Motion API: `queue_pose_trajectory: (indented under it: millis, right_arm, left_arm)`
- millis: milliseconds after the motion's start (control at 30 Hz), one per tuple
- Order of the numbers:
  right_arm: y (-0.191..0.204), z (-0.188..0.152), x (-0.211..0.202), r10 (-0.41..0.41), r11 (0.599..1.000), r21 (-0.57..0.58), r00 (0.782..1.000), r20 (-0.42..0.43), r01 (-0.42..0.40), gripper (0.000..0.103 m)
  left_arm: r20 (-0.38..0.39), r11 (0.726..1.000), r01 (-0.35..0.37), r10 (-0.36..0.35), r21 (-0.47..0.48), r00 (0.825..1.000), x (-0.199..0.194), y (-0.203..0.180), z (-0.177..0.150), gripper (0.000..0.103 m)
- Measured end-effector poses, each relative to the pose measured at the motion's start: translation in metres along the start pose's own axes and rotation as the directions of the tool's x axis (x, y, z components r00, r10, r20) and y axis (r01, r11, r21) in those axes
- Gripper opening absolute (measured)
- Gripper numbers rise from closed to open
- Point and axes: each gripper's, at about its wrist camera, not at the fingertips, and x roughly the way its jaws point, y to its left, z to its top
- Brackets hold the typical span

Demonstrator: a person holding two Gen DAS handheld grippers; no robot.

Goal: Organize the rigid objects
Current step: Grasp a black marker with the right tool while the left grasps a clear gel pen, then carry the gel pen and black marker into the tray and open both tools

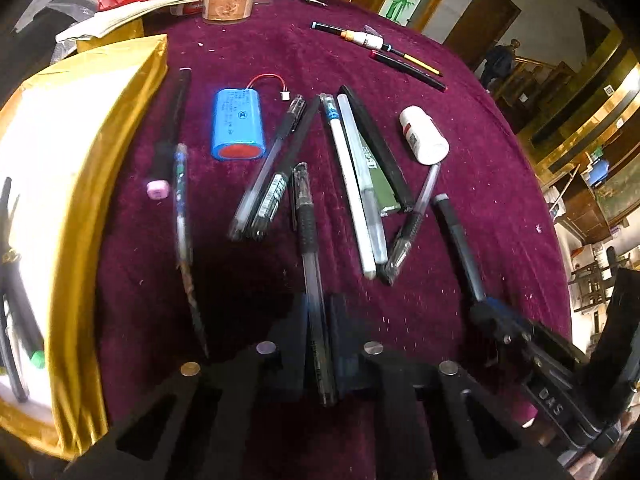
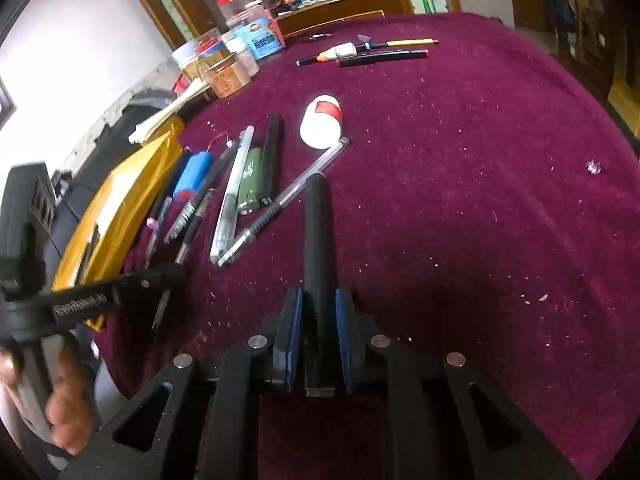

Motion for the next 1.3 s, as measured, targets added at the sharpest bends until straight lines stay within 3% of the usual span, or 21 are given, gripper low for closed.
queue_pose_trajectory:
  millis: [33,100,167,267,333,433,533,633,800,1033,1133,1300]
  right_arm:
    - [0.001,0.001,0.0,-0.006,1.0,-0.004,1.0,0.006,0.006,0.017]
    - [0.004,0.004,0.0,-0.011,1.0,-0.009,0.999,0.03,0.011,0.018]
    - [0.008,0.011,0.005,-0.01,1.0,-0.015,0.999,0.037,0.011,0.036]
    - [0.012,0.015,0.016,-0.014,1.0,-0.025,1.0,0.018,0.015,0.036]
    - [0.019,0.011,0.018,-0.058,0.996,-0.062,0.997,0.04,0.061,0.032]
    - [0.025,0.006,0.019,-0.148,0.983,-0.099,0.987,0.068,0.154,0.016]
    - [0.023,0.005,0.017,-0.144,0.984,-0.092,0.987,0.074,0.151,0.015]
    - [0.016,0.003,0.01,-0.091,0.994,-0.048,0.992,0.091,0.095,0.015]
    - [0.025,-0.005,-0.013,0.073,0.997,-0.002,0.989,0.129,-0.073,0.015]
    - [0.094,-0.006,-0.021,0.266,0.959,-0.123,0.961,0.079,-0.255,0.015]
    - [0.133,-0.002,-0.018,0.332,0.929,-0.189,0.942,0.05,-0.318,0.015]
    - [0.192,0.012,0.009,0.411,0.882,-0.241,0.911,-0.025,-0.405,0.015]
  left_arm:
    - [0.009,1.0,-0.012,0.012,0.012,1.0,-0.004,-0.003,-0.004,0.008]
    - [-0.006,0.999,0.036,-0.036,0.012,0.999,-0.01,-0.005,-0.011,0.008]
    - [-0.011,0.999,0.049,-0.049,0.009,0.999,-0.01,-0.005,-0.014,0.008]
    - [-0.019,0.999,0.033,-0.033,-0.001,0.999,-0.005,-0.002,-0.01,0.01]
    - [-0.023,1.0,0.019,-0.019,0.024,1.0,0.001,-0.006,-0.007,0.012]
    - [0.015,0.998,-0.019,0.018,0.067,1.0,0.001,-0.012,-0.01,0.01]
    - [0.029,0.999,-0.021,0.02,0.048,0.999,-0.006,-0.008,-0.015,0.007]
    - [0.071,1.0,-0.009,0.007,0.028,0.997,-0.024,-0.004,-0.025,0.007]
    - [0.16,0.996,0.05,-0.038,-0.073,0.986,-0.074,0.029,-0.034,0.007]
    - [0.298,0.971,-0.025,0.098,-0.239,0.949,-0.139,0.098,-0.039,0.007]
    - [0.317,0.952,-0.04,0.14,-0.303,0.938,-0.152,0.13,-0.039,0.007]
    - [0.302,0.93,-0.059,0.177,-0.363,0.937,-0.144,0.162,-0.043,0.007]
